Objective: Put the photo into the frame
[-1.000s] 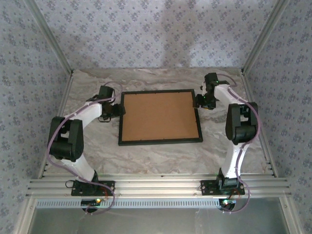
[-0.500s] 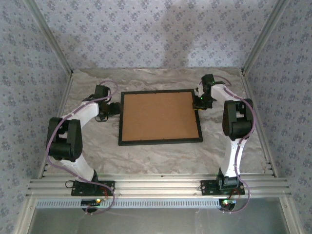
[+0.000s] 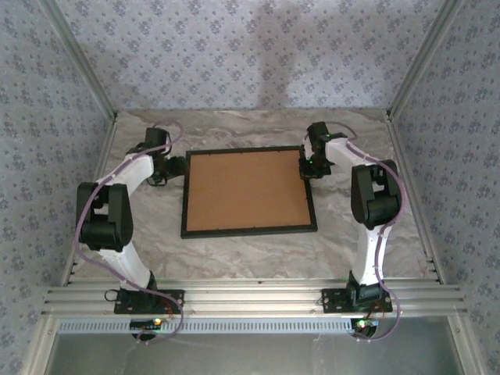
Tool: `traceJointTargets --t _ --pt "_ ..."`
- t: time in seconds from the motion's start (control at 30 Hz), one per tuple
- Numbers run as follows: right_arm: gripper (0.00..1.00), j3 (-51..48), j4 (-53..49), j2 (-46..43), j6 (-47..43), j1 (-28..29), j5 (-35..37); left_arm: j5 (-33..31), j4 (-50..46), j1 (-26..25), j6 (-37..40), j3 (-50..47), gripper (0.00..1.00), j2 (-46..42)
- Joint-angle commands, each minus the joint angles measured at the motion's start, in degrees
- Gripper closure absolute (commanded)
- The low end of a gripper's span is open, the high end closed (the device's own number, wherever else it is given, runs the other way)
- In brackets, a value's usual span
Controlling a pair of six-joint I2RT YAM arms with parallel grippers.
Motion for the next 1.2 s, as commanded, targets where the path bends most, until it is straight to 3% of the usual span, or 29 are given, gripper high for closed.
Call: traceJointTargets --t 0.0,0.43,1.17 --pt "0.81 -0.8 -2.7 -1.0 -0.7 0.5 -0.3 0.5 -3.1 0.3 1.9 2.4 0.3 1.9" --pt "0.81 0.2 -3.4 0.4 -0.3 0.6 -0.8 1.0 -6.3 0.3 2.0 6.6 0.31 7.1" --pt "0.81 0.2 -3.4 1.0 0.1 0.7 -0.7 2.6 -5.3 0.1 1.5 5.9 0.31 9.0"
